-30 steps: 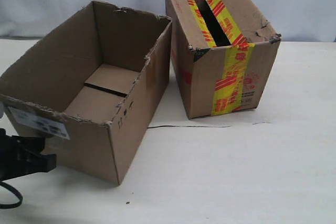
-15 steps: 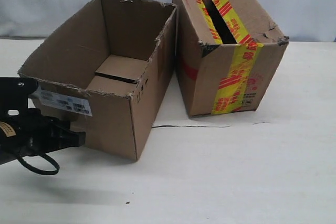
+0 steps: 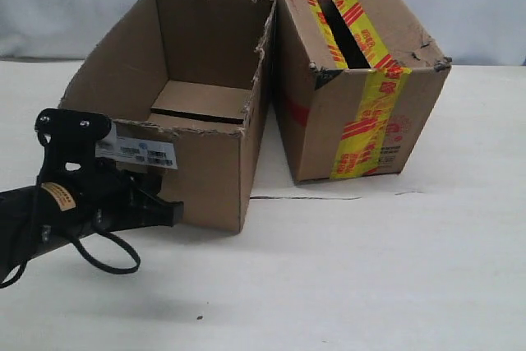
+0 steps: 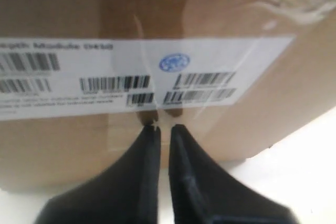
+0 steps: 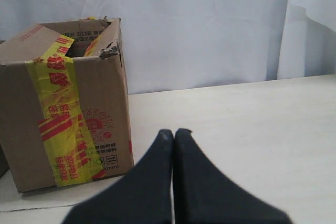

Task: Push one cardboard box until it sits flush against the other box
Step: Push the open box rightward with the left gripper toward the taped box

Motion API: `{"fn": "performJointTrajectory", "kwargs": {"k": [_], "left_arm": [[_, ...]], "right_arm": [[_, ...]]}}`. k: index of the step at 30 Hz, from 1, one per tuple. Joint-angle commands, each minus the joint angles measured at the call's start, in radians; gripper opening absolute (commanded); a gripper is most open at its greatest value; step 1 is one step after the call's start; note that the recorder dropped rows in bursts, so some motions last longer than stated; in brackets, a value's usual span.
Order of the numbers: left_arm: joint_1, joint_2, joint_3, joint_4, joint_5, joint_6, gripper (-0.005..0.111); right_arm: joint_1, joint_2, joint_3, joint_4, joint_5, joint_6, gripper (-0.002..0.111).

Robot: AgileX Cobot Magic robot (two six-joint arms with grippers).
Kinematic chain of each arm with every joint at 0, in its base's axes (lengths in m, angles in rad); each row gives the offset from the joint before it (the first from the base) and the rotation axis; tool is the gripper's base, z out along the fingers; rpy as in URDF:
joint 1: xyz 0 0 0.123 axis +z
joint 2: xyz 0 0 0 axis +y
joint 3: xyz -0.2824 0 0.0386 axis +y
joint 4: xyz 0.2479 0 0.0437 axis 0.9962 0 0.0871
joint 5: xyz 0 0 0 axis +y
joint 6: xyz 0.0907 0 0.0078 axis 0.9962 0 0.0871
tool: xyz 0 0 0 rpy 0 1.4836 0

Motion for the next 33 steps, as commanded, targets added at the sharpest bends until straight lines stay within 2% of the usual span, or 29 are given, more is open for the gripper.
{"fn": "performJointTrajectory", "kwargs": {"k": [1,16,25,28,32,33], "left_arm": [[-0.005,0.067,-0.066,-0.001,-0.04,-0.009,0.0],[-0.005,0.226,-0.275,0.029,-0.03,0.001,0.0],[-0.005,0.222,-0.285,0.031,-0.007,0.034,0.0],[-0.005,0.162,-0.256,0.069,0.015,0.071,0.0],[-0.005,-0.108,-0.069,0.087,-0.004,0.119,0.0],[-0.005,-0.223,0.016,0.087,-0.025,0.175,0.0]], "right_arm": [[-0.005,-0.004,0.005,0.002,0.005,-0.004,0.0],[-0.005,-0.004,0.005,0.002,0.005,-0.004,0.0],[-0.005,-0.004,0.005,0.002,0.005,-0.004,0.0],[-0.005,-0.004,0.005,0.002,0.005,-0.004,0.0],[-0.005,-0.004,0.005,0.002,0.005,-0.004,0.0],[-0.005,-0.004,0.005,0.002,0.005,-0.004,0.0]]}}
